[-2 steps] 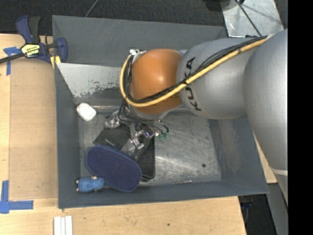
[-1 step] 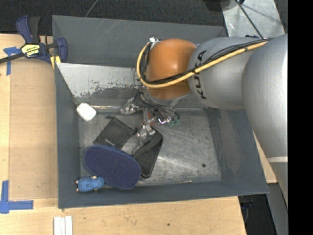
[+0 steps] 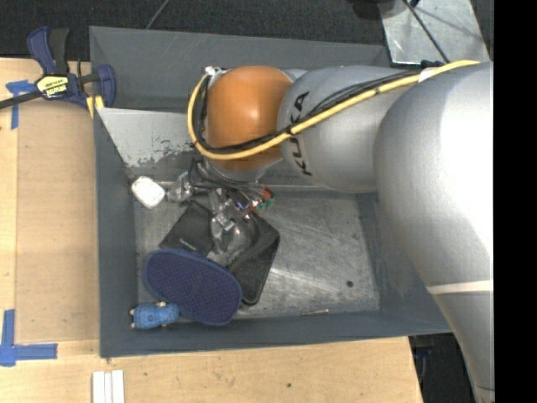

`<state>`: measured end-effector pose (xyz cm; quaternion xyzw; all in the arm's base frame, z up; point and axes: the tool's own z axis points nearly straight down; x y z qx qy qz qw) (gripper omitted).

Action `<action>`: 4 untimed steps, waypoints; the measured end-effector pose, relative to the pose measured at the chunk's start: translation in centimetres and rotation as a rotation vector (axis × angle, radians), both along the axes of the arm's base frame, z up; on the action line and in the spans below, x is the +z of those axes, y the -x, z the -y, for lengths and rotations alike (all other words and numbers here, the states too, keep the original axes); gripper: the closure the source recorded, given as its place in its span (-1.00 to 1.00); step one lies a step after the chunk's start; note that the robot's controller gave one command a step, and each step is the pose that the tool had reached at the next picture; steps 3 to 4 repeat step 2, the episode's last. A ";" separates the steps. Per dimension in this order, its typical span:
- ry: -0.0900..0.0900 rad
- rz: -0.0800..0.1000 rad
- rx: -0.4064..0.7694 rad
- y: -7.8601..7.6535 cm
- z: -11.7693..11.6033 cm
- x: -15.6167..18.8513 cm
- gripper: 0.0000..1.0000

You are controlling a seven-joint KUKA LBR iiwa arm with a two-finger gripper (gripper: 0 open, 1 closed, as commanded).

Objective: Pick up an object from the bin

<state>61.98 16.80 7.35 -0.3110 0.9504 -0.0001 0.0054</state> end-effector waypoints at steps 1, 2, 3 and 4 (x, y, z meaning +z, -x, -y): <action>-0.008 0.012 -0.003 -0.3 -0.2 0.4 1.00; -0.001 0.002 0.016 1.8 -2.6 13.4 1.00; -0.001 0.002 0.016 1.8 -2.6 13.4 1.00; -0.001 0.002 0.016 1.8 -2.6 13.4 1.00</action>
Offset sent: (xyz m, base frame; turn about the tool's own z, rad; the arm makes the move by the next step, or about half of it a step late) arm 0.0000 0.0000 0.0000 0.0000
